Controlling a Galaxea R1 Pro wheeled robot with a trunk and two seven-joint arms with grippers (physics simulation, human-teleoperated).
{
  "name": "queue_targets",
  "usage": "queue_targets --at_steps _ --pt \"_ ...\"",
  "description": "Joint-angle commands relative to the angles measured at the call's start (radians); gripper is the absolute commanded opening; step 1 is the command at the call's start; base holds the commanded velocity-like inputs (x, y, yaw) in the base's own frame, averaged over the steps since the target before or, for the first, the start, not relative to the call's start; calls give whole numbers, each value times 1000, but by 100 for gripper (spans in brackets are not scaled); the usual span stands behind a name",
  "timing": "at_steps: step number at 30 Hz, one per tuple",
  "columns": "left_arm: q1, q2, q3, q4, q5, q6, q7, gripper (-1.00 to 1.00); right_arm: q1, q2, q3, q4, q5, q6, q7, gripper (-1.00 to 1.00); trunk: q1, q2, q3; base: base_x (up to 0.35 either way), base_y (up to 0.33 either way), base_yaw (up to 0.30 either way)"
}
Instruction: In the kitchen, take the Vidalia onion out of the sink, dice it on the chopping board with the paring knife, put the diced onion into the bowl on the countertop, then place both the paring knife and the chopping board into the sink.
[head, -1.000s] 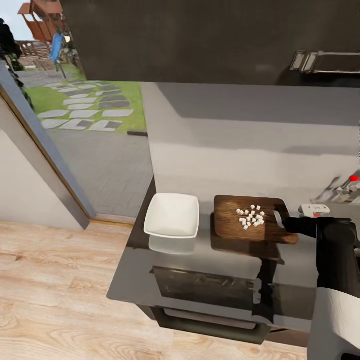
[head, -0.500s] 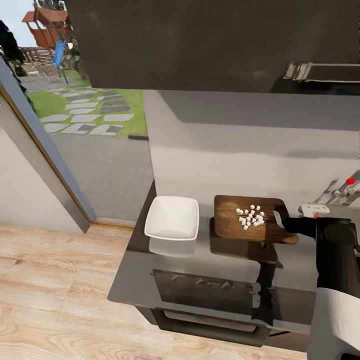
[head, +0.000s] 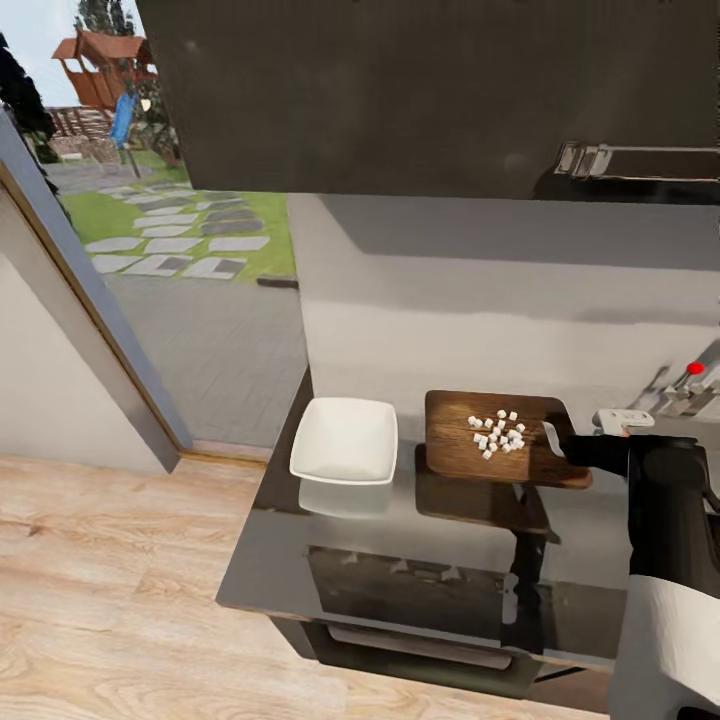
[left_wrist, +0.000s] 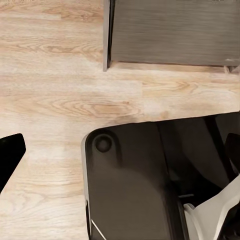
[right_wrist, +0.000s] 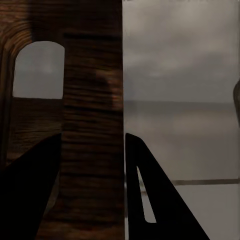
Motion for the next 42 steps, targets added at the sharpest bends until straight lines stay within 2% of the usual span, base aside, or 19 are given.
queue_targets --at_steps 1,19,25,35,42 --pt "0 -1 8 -2 -7 -1 -6 100 -1 0 -1 -1 9 2 10 -100 1 -2 0 0 0 0" --pt "0 -1 8 -1 -7 -1 -6 100 -1 1 -1 -1 10 2 10 -100 1 -2 28 0 0 0" --pt "0 -1 8 -1 -7 -1 -6 100 -1 13 -1 -1 10 2 10 -100 1 -2 38 0 0 0" --pt "0 -1 8 -2 -7 -1 -6 100 -1 16 -1 -1 10 2 10 -100 1 -2 53 -1 1 0" --pt "0 -1 8 -2 -7 -1 -6 100 -1 16 -1 -1 10 2 9 -100 1 -2 64 -19 220 0"
